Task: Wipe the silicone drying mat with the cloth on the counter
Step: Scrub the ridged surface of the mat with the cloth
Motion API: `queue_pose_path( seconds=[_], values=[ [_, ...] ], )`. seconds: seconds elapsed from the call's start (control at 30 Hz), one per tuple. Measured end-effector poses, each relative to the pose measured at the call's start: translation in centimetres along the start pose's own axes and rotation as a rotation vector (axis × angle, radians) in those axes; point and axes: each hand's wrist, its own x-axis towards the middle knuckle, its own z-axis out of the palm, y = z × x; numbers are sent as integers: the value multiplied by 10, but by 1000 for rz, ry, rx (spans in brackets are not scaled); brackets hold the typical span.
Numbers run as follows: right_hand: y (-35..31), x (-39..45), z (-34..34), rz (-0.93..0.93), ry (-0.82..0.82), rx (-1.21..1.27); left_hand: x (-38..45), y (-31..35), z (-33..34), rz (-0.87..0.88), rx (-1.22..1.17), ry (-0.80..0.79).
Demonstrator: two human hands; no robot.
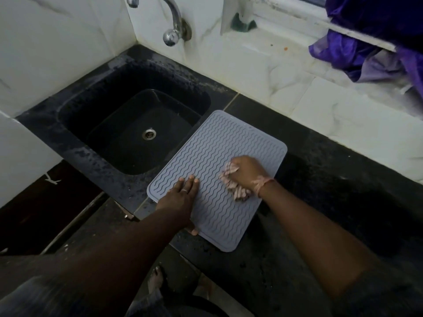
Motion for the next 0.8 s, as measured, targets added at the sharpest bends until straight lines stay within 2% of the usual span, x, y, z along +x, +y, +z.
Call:
queue_pose_path(
  seconds=[0.17,0.27,0.33,0.4,0.5,0.6,0.8],
  values=[
    [20,43,-29,101,270,-230,-1,0,0,-4,-7,-1],
    [11,36,-33,47,335,-191,-1,2,-3,-8,-14,0],
    [-2,17,-24,0,253,-16,0,5,-6,-30,-54,21],
    [-19,-11,-4,-35,77,129,6,12,-10,-54,-73,108],
    [-36,-41,43,-97,-122,130,16,15,-11,-39,-49,190],
    [-36,-38,58,-131,-80,42,25,13,-10,-14,-48,135],
    [-14,2,24,-82,-83,45,32,16,-11,-53,-22,44]
  ],
)
